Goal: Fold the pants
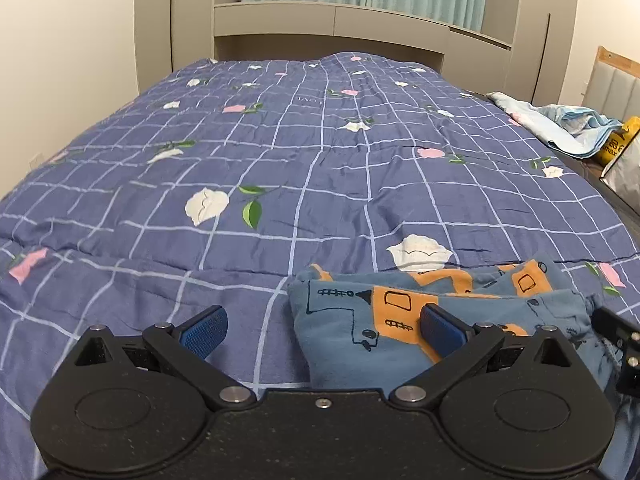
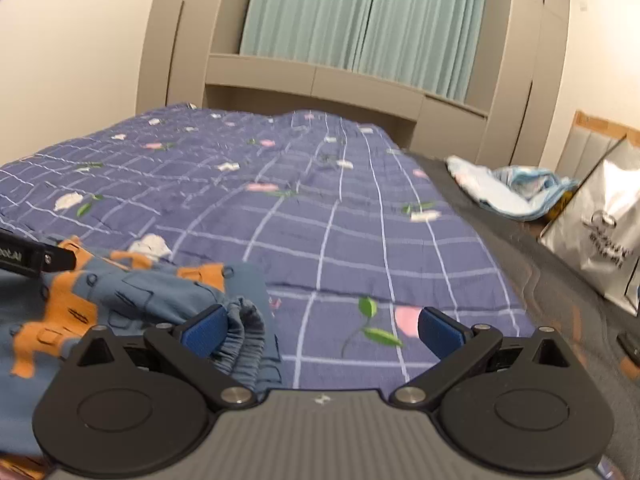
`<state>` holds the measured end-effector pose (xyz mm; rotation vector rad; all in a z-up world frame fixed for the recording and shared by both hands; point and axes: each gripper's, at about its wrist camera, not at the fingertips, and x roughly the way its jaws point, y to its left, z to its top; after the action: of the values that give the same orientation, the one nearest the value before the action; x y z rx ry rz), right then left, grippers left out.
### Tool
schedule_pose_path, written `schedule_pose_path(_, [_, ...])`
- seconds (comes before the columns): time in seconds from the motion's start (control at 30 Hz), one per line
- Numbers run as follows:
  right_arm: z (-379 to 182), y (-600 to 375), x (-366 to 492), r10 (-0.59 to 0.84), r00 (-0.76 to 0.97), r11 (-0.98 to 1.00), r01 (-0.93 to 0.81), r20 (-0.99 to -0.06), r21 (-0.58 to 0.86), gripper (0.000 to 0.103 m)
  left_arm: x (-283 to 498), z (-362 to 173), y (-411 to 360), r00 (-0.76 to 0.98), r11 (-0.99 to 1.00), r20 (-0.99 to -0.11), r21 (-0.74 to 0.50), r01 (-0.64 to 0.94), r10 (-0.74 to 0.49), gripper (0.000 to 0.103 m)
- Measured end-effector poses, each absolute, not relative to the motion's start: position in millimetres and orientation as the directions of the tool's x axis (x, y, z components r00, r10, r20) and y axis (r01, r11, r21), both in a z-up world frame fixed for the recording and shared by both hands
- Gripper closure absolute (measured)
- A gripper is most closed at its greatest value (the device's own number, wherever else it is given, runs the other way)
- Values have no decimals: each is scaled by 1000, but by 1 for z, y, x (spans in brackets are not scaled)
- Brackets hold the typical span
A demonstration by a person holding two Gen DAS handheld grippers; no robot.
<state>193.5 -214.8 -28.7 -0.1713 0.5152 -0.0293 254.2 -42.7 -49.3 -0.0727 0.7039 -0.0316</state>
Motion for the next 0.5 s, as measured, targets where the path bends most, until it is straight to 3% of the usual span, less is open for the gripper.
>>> schedule_pose_path(0.3, [-29, -215, 187, -59, 880, 988, -17, -472, -157, 0, 250, -47, -41, 762, 995, -645, -101, -10, -58, 1])
schedule_pose_path(0.5, [-19, -205, 169, 25, 893, 987, -93, -449, -130, 0, 233, -39, -44, 766, 992, -639, -128, -7, -77, 1])
